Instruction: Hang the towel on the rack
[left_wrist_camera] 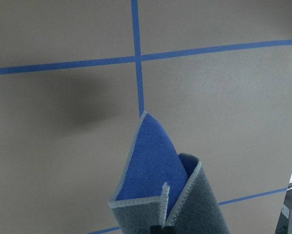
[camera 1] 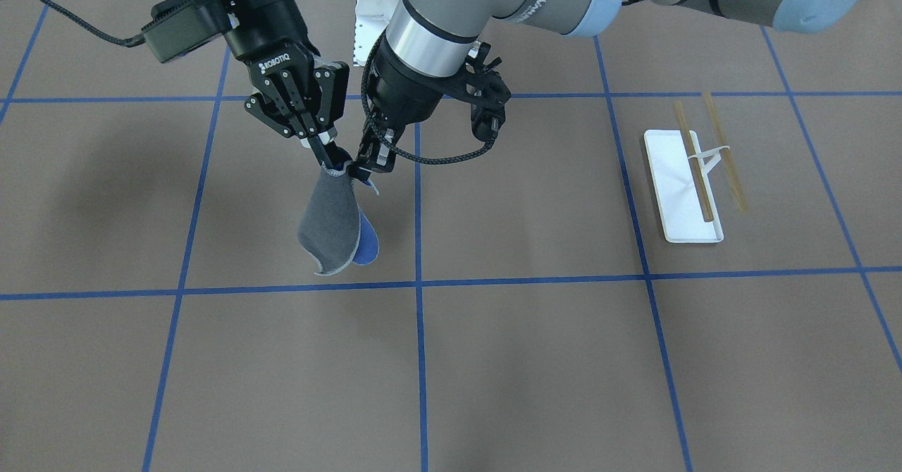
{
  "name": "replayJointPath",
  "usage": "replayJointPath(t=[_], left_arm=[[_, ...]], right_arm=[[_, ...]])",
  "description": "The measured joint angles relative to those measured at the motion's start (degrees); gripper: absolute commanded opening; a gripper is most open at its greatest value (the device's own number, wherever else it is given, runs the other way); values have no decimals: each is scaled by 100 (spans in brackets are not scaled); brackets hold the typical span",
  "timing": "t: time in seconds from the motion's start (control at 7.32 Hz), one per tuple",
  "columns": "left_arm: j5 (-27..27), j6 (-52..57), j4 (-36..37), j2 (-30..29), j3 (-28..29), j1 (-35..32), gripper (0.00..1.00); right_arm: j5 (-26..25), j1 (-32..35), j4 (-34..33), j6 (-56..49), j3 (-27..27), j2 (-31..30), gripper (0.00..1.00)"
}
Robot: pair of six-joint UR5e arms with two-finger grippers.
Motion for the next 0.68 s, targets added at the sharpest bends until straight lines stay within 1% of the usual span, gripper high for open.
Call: replayJointPath(t=[0.14, 0.41, 0.68], left_arm=[[0, 24, -46, 9, -1, -6, 0], [-14, 80, -67, 42, 10, -59, 0], [-205, 220, -22, 120, 0, -248, 0]], right_arm=[[0, 4, 0, 4, 13, -6, 100], [9, 23, 4, -22, 114, -96, 100], [67, 46, -1, -124, 392, -468, 100]])
